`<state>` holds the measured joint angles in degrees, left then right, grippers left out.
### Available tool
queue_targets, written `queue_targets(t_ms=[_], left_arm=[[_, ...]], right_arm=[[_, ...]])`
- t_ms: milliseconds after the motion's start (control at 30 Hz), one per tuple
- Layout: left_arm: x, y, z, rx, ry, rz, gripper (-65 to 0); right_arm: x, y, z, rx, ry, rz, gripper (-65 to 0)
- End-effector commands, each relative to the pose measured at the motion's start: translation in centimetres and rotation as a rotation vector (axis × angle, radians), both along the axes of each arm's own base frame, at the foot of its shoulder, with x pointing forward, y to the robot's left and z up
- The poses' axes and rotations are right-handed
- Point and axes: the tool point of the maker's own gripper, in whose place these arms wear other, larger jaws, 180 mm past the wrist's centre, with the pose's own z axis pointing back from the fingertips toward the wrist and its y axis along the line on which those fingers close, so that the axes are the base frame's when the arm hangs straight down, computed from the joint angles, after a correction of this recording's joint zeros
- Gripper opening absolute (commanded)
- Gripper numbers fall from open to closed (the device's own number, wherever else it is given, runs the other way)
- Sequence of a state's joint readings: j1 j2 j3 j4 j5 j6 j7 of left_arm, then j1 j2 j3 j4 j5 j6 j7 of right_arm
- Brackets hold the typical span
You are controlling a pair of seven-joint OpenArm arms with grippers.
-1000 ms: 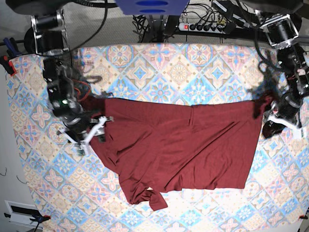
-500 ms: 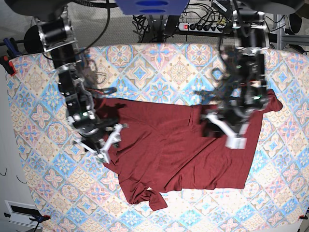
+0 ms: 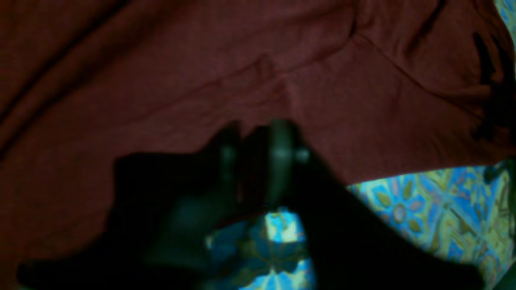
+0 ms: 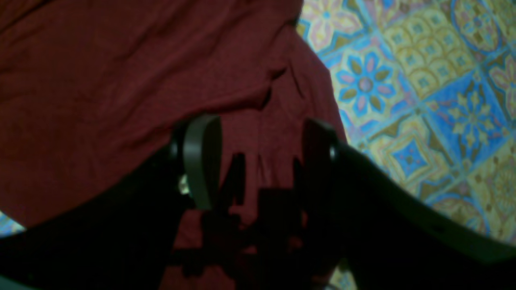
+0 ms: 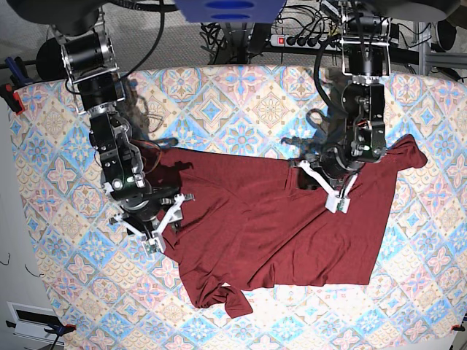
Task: Layout the t-shirt on the table in an organized manner, then fold the t-shirt properly
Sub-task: 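Release the shirt and move both grippers onto its body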
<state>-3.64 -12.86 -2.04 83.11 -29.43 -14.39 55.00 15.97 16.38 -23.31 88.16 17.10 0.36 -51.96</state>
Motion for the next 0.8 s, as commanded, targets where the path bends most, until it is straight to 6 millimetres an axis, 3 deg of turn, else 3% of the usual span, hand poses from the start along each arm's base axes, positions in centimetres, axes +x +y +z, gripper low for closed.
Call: queue_targets(t_ms=[0, 67, 200, 300, 400, 467, 567, 633, 767], left_arm=[[0.9, 0.0, 1.3, -0.008, -0.043, -0.001, -65.0], [0.8, 0.0, 1.2, -0.008, -0.041, -0.002, -65.0], [0.1, 2.1, 0.9, 0.022, -0.029, 0.010, -65.0], [-0.2, 2.2, 1.7, -0.003, -0.045, 0.004, -65.0], [-1.3, 2.5, 2.8, -0.017, -0.074, -0.008, -65.0], [-1.1, 3.4, 3.2, -0.027, -0.096, 0.029, -65.0], [-0.6, 2.6, 3.6, -0.066, -0.121, 0.055, -65.0], [-0.1, 2.0, 3.9, -0.077, -0.131, 0.055, -60.7], [0.3, 0.8, 4.2, -0.106, -0.138, 0.051, -42.0]], right_arm=[[1.2, 0.0, 2.0, 0.005, -0.065, 0.005, -34.3], [1.1, 0.4, 2.0, 0.001, -0.063, 0.034, -34.5], [0.6, 1.6, 2.0, -0.012, -0.063, 0.134, -34.7], [0.3, 2.4, 2.1, -0.016, -0.067, 0.163, -34.7], [-0.7, 4.9, 2.0, -0.028, -0.069, 0.244, -34.7], [-1.4, 6.2, 1.5, -0.037, -0.057, 0.286, -34.5], [-2.6, 7.9, 0.5, -0.052, -0.035, 0.348, -34.6], [-2.8, 8.3, 0.3, -0.056, -0.030, 0.363, -34.6], [-2.9, 9.0, 0.4, -0.043, -0.033, 0.368, -34.7]])
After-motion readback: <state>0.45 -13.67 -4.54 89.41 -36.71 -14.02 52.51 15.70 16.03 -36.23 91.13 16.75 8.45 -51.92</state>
